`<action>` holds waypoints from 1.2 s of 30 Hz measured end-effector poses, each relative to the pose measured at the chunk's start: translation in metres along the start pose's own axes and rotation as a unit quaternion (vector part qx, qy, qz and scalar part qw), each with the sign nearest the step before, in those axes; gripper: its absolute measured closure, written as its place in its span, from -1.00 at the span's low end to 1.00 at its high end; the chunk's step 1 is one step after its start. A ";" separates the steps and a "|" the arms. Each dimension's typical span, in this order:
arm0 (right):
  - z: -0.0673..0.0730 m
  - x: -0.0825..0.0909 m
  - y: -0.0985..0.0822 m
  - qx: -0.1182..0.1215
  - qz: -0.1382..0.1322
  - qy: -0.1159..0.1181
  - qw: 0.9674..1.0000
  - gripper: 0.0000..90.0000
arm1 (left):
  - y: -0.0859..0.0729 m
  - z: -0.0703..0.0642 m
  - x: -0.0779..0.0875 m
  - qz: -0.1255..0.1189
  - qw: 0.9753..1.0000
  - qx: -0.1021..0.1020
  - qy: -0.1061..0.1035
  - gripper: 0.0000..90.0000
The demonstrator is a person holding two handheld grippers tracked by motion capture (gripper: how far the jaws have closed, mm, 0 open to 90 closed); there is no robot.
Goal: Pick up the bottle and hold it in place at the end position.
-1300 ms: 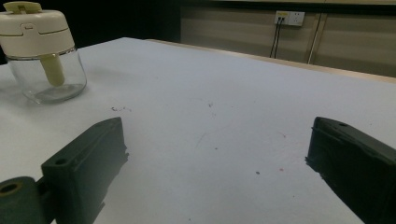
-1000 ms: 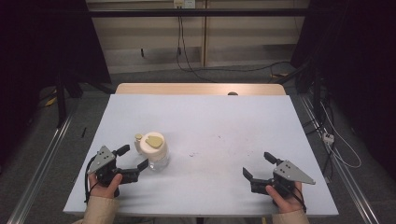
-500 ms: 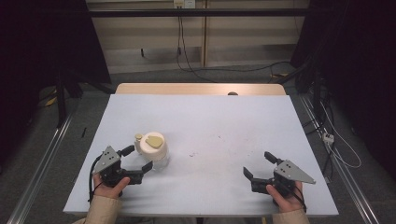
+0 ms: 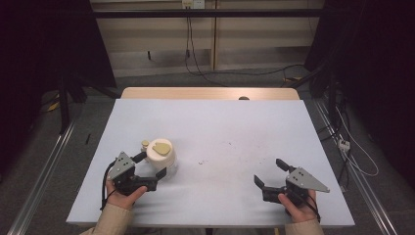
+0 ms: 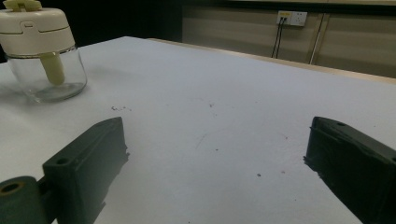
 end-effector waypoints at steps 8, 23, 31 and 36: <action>0.000 0.000 0.000 0.000 0.000 0.000 1.000 -0.91 | -0.001 -0.003 -0.009 0.005 1.000 0.013 0.024 -0.92; -0.001 0.000 0.000 -0.002 0.000 0.000 1.000 -0.90 | -0.001 -0.006 -0.023 0.001 0.999 0.010 0.043 -0.92; -0.001 -0.001 0.000 -0.003 0.000 0.001 1.000 -0.89 | -0.002 -0.008 -0.031 0.008 0.999 0.006 0.053 -0.92; -0.001 0.000 0.000 -0.003 0.000 0.001 1.000 -0.89 | -0.002 -0.009 -0.035 0.003 0.998 0.008 0.060 -0.93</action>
Point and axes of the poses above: each handheld gripper's, and its own axes: x roughly backward along the jaws, y roughly out of its top, z roughly to its left, the point moved 1 cm from there along -x, roughly forward along the jaws, and after that the axes turned 3 degrees about y, right-handed, at the moved point
